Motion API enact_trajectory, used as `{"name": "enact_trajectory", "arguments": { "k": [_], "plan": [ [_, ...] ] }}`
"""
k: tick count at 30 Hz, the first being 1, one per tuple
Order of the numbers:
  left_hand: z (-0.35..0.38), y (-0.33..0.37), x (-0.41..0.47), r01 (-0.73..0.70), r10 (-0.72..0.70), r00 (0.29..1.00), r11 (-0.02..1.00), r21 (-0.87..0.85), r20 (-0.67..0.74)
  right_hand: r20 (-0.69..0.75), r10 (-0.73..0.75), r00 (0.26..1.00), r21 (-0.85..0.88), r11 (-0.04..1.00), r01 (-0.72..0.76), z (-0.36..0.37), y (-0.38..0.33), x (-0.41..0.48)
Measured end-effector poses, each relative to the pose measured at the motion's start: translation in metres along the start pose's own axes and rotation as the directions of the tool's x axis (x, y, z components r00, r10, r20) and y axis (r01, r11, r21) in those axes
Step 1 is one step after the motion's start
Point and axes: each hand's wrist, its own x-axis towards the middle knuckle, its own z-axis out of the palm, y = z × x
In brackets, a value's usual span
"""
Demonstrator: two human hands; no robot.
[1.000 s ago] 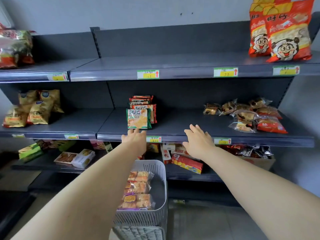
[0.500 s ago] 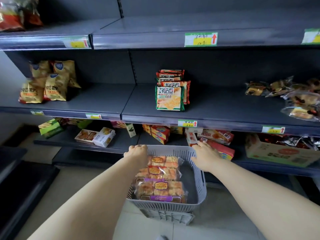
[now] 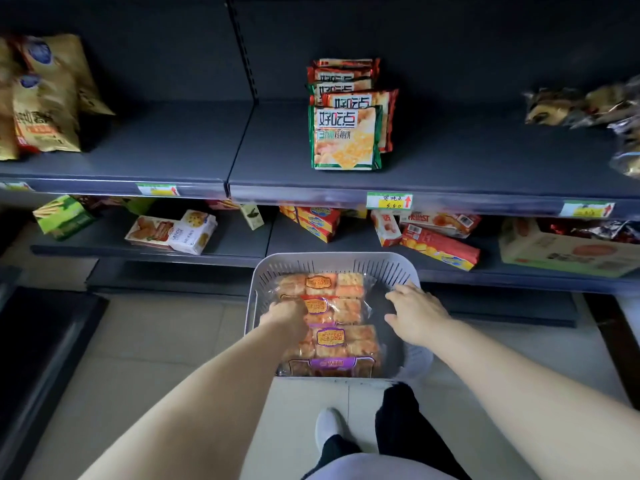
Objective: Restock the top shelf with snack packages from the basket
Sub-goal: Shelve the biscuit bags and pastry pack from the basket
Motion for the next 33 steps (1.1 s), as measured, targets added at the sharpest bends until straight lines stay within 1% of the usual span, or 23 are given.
{"name": "enact_trajectory", "arguments": {
  "k": [4, 8, 11, 15, 21, 24, 27, 30, 33],
  "plan": [
    [0.023, 0.010, 0.007, -0.007, 0.007, 0.999, 1.000, 0.010, 0.052, 0.082, -0.040, 0.996, -0.022, 0.999, 0.042, 0.013, 0.006, 0.009],
    [0.040, 0.020, 0.013, 0.029, -0.033, 0.995, 0.999, 0.041, 0.096, 0.147, -0.084, 0.986, -0.032, 0.995, 0.090, 0.015, 0.014, 0.019],
    [0.047, 0.029, 0.022, 0.048, -0.055, 0.991, 0.997, 0.060, 0.123, 0.153, -0.114, 0.982, -0.027, 0.992, 0.119, 0.012, 0.023, 0.031],
    [0.054, 0.043, 0.037, 0.035, -0.046, 0.991, 0.995, 0.096, 0.122, 0.167, -0.139, 0.976, -0.006, 0.990, 0.142, 0.010, 0.032, 0.043],
    [0.073, 0.072, 0.052, -0.039, 0.025, 0.991, 0.993, 0.111, 0.131, 0.199, -0.204, 0.958, 0.006, 0.978, 0.207, 0.010, 0.041, 0.053],
    [0.081, 0.079, 0.057, -0.019, -0.002, 0.993, 0.983, 0.181, 0.115, 0.207, -0.237, 0.949, 0.012, 0.971, 0.240, 0.008, 0.048, 0.058],
    [0.084, 0.077, 0.060, 0.001, -0.020, 0.998, 0.958, 0.287, 0.063, 0.212, -0.261, 0.942, 0.014, 0.965, 0.264, 0.006, 0.054, 0.065],
    [0.082, 0.073, 0.058, -0.021, 0.014, 1.000, 0.921, 0.390, 0.022, 0.211, -0.278, 0.937, 0.013, 0.959, 0.282, 0.003, 0.057, 0.071],
    [0.082, 0.067, 0.060, -0.075, 0.085, 0.996, 0.885, 0.459, -0.001, 0.208, -0.292, 0.934, 0.010, 0.955, 0.296, -0.001, 0.055, 0.075]
  ]
}}
